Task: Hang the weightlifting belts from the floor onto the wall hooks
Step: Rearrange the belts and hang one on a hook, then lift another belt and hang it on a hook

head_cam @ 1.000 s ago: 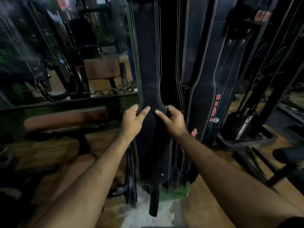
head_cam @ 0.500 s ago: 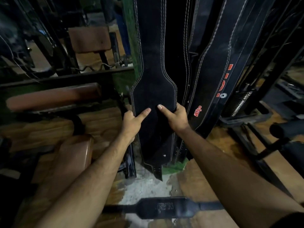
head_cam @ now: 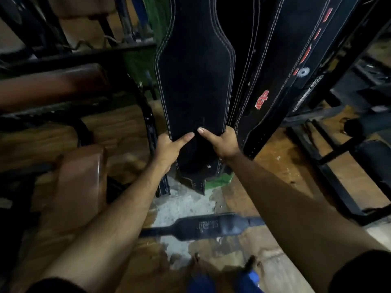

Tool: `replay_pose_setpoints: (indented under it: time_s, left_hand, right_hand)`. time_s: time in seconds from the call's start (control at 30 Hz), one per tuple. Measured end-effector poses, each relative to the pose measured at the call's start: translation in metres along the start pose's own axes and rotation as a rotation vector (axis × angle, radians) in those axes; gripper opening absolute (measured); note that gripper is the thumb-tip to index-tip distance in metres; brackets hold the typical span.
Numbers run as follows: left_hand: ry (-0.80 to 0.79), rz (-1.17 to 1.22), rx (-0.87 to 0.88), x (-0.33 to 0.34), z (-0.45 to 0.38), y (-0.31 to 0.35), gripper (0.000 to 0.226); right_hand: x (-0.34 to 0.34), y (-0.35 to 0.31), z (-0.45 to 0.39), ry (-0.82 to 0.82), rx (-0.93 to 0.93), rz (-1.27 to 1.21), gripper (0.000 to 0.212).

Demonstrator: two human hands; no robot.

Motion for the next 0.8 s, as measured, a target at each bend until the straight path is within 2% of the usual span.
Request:
replay_pose_setpoints:
  time_s: [0.13,0.2,0.27,0.37,0.4,0.47,0.53,0.6,0.73,0.8]
  left_hand:
    - [0.024,-0.013,-0.043,0.003,0.009,-0.022,0.022]
    - [0.022,-0.056,-0.081,0.008,0.019,-0.04,0.023]
    - [0.031,-0.125,-0.123,0.014,0.038,-0.066,0.034]
    - [0.022,-0.347,-0.345,0.025,0.07,-0.119,0.053]
    - [0.008,-0.418,-0.442,0.03,0.082,-0.138,0.053]
    - [-0.018,-0.475,-0.578,0.044,0.107,-0.168,0.046]
    - [-0.062,-0.481,-0.619,0.067,0.132,-0.189,0.031]
    - [-0.13,-0.421,-0.63,0.1,0.153,-0.207,0.028]
    - [-0.358,-0.344,-0.574,0.176,0.187,-0.241,0.027]
    - [-0.445,-0.317,-0.563,0.209,0.202,-0.265,0.028]
  right_hand:
    - [-0.004,0.037,0.005,-0.028,0.093,0.031,0.023]
    - [-0.011,0.064,0.007,-0.043,0.19,0.058,0.027]
    - [-0.02,0.095,0.012,-0.05,0.322,0.027,0.037]
    - [-0.046,0.141,0.02,0.153,0.47,-0.032,0.039]
    - [-0.057,0.157,0.025,0.212,0.512,-0.016,0.037]
    - [-0.075,0.189,0.036,0.221,0.642,0.02,0.031]
    - [-0.095,0.218,0.047,0.164,0.778,0.092,0.039]
    - [-0.118,0.241,0.054,0.111,0.847,0.125,0.045]
    - [-0.169,0.29,0.063,0.074,0.953,0.12,0.041]
    - [-0.193,0.321,0.064,0.093,0.983,0.076,0.031]
Point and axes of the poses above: each hand's wrist, its own z-axis away from the middle knuckle, its own x-axis out of the palm, y = z × x, the point moved 5 cm from there along -z, towards the middle knuckle, and after that the axes turned 15 degrees about x, right-handed, at the moved point
